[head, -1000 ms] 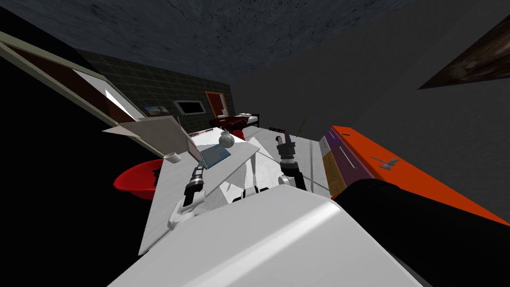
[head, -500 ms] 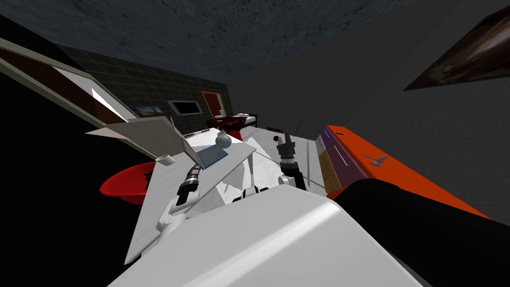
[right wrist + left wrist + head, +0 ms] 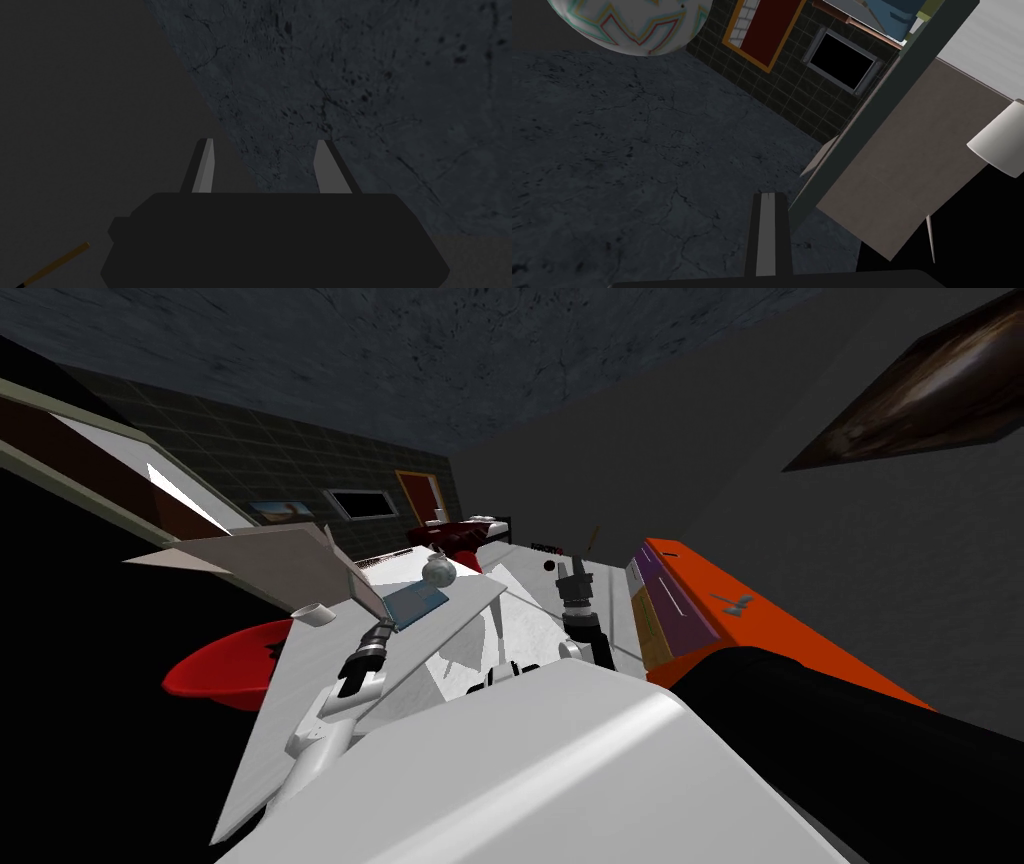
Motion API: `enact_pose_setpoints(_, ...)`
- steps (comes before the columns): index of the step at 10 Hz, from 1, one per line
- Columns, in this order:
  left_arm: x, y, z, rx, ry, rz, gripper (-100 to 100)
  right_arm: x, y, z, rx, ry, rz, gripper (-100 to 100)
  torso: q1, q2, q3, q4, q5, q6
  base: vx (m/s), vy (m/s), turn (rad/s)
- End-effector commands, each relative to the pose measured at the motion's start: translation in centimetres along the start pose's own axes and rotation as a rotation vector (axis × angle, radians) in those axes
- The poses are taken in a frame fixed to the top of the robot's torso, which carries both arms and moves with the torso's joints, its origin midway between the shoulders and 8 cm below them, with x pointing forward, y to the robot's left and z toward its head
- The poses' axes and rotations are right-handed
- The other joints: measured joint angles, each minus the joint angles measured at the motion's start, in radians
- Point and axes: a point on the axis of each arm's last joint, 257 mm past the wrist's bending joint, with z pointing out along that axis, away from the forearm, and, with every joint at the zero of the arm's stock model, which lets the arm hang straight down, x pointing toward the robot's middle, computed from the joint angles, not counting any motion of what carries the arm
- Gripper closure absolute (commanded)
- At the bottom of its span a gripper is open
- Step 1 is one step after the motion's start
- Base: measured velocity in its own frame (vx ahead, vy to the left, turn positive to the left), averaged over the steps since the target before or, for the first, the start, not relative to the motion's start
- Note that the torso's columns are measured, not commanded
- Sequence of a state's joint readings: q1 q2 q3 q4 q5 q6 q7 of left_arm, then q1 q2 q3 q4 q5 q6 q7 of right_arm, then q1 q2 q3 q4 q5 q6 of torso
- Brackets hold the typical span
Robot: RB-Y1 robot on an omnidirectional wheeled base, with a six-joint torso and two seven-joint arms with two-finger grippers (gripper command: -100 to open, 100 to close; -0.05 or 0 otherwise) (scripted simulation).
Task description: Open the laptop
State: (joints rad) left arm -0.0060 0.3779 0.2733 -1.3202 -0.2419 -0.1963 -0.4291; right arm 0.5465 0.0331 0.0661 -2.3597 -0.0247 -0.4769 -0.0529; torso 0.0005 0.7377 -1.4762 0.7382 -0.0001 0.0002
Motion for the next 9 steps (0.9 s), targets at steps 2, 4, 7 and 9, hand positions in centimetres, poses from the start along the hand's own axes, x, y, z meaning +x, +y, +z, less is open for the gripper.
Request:
enact_pose_setpoints(2, -1.7, 1.5, 0.3, -0.040, -0.006, 0.042, -100, 0.0, 0.0, 0.0, 0.000, 0.000, 0.000, 0, 0.000, -0.001, 0.000, -0.001, 0.000, -0.001, 0.025, -0.083, 0.036)
enact_pose_setpoints(4, -2.9, 2.5, 0.4, -0.066, -0.012, 0.069, -100, 0.0, 0.0, 0.0, 0.000, 0.000, 0.000, 0, 0.003, -0.003, -0.002, -0.002, 0.001, -0.002, 0.035, -0.087, 0.057)
enact_pose_setpoints(7, -4.9, 4.0, 0.6, -0.108, -0.023, 0.111, -100, 0.0, 0.0, 0.0, 0.000, 0.000, 0.000, 0, 0.000, 0.002, 0.001, 0.000, 0.000, 0.000, 0.024, -0.065, 0.032)
enact_pose_setpoints(9, -6.6, 5.2, 0.7, -0.145, -0.032, 0.144, -100, 0.0, 0.0, 0.0, 0.000, 0.000, 0.000, 0, -0.003, 0.000, 0.000, 0.000, -0.001, 0.000, 0.030, -0.106, 0.059)
